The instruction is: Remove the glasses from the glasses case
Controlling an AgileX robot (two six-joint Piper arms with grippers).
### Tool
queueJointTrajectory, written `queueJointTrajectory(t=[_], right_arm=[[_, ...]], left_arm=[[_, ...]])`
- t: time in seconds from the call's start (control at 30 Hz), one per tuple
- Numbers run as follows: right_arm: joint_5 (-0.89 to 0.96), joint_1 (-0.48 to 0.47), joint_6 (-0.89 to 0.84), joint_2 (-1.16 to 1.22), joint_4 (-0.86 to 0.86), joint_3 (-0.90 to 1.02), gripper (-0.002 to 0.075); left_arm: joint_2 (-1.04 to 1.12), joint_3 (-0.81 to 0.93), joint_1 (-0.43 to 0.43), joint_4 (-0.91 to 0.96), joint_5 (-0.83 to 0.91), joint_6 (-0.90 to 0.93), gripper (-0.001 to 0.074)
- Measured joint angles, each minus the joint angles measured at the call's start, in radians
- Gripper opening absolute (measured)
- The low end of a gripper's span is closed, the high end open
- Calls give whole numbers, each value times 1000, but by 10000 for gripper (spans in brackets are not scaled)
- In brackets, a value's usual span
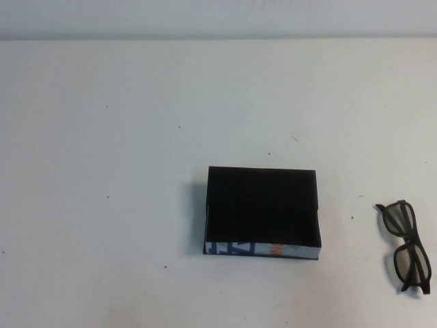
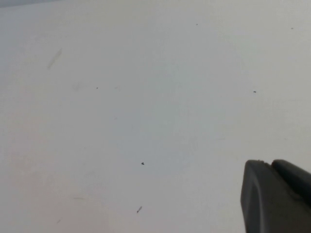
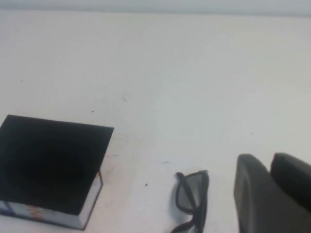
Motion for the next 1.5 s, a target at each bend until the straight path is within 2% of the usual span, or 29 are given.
queueJointTrajectory(t=[0.13,0.5,0.63,0.93,1.5], right_arm=[[-69,0,0,-140,-60,109,-2],[-436,0,-2,-327,-58,450,-16],[-432,0,0,-408,-47,552,-16],[-269,0,77,-433,-61,569,-16],[-262,0,83,-434,-66,569,-16]], left_arm=[[0,0,0,0,0,0,-4],[0,0,0,0,0,0,-4],[0,0,0,0,0,0,-4],[0,0,0,0,0,0,-4],[0,0,0,0,0,0,-4]])
